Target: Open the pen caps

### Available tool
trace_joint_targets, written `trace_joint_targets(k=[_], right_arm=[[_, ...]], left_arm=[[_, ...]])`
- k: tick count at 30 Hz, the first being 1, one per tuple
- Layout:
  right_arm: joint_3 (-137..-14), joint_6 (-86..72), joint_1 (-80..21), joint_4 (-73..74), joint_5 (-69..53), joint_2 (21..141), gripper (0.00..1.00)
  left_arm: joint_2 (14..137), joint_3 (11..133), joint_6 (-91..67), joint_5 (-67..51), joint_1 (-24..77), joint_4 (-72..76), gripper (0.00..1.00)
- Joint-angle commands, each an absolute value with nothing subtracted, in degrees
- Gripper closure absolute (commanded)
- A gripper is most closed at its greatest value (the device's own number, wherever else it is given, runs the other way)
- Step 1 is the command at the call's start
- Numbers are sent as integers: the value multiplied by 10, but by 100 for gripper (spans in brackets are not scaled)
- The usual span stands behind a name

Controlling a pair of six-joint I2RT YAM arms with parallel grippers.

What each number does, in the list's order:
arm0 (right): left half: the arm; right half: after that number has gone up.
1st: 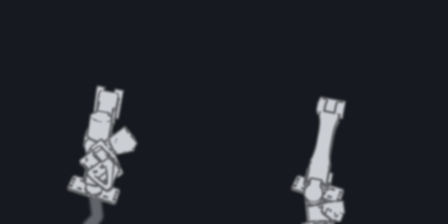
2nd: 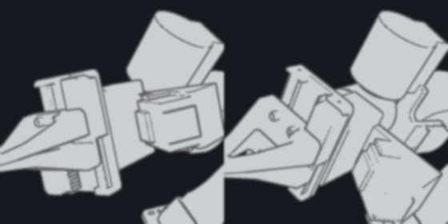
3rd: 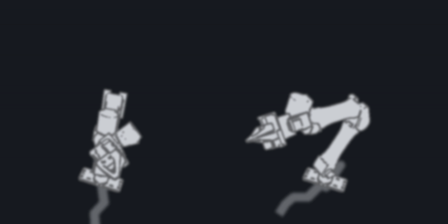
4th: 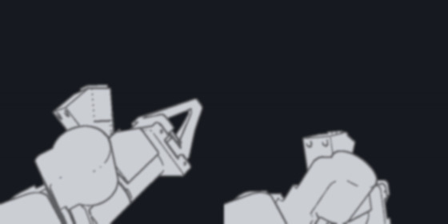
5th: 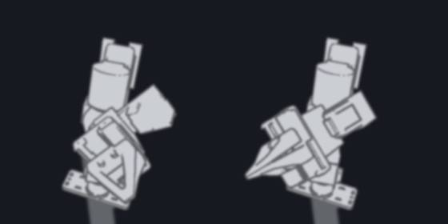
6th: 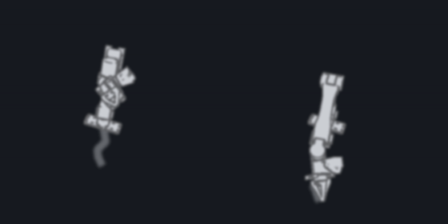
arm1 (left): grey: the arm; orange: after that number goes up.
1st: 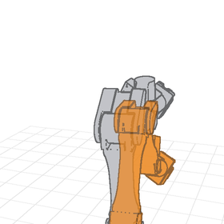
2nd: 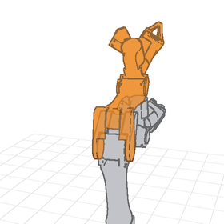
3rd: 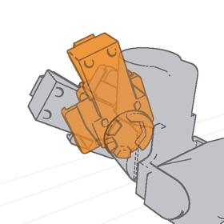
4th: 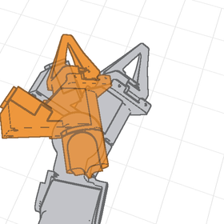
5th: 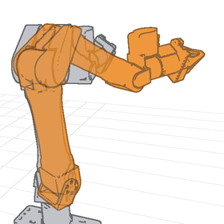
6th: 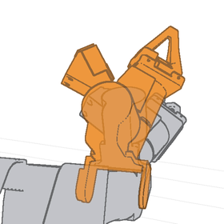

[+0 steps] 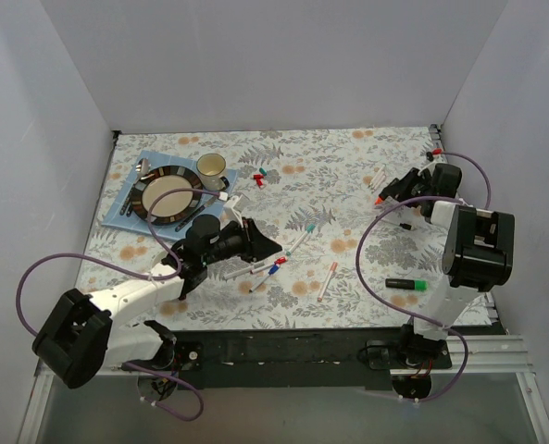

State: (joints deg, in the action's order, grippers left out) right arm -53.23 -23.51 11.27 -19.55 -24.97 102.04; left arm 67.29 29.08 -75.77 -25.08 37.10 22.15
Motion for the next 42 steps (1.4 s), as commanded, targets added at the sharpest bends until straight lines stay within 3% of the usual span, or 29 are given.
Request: trace_joint_targets(k=[1, 5, 8, 9, 12, 14, 22, 30, 35, 42], right_arm=[[-598, -201, 121, -168, -236, 1054, 91], [-660, -206, 125, -143, -250, 1118, 84], [-700, -216, 125, -121, -276, 1153, 73], [-704, -215, 125, -120, -275, 1157, 65], [-705, -205, 127, -117, -279, 1152, 50], [-696, -207, 132, -120, -287, 1139, 45], [-626, -214, 145, -128, -322, 1052, 41], [-513, -177, 142, -146, -524, 898, 40], [-464, -151, 135, -138, -546, 830, 40], [-447, -156, 135, -162, -564, 805, 39]], left_arm=[[675, 329, -742, -269, 349, 191, 100], [682, 351, -734, -273, 338, 178, 100], [689, 366, -728, -273, 330, 167, 100], [692, 375, -725, -273, 329, 164, 100], [712, 399, -715, -267, 320, 152, 99], [741, 414, -711, -263, 310, 146, 96], [916, 543, -707, -241, 272, 79, 97], [1111, 790, -645, -71, 264, -64, 96], [1230, 917, -606, 5, 263, -145, 89], [1342, 1094, -570, 80, 263, -241, 87]])
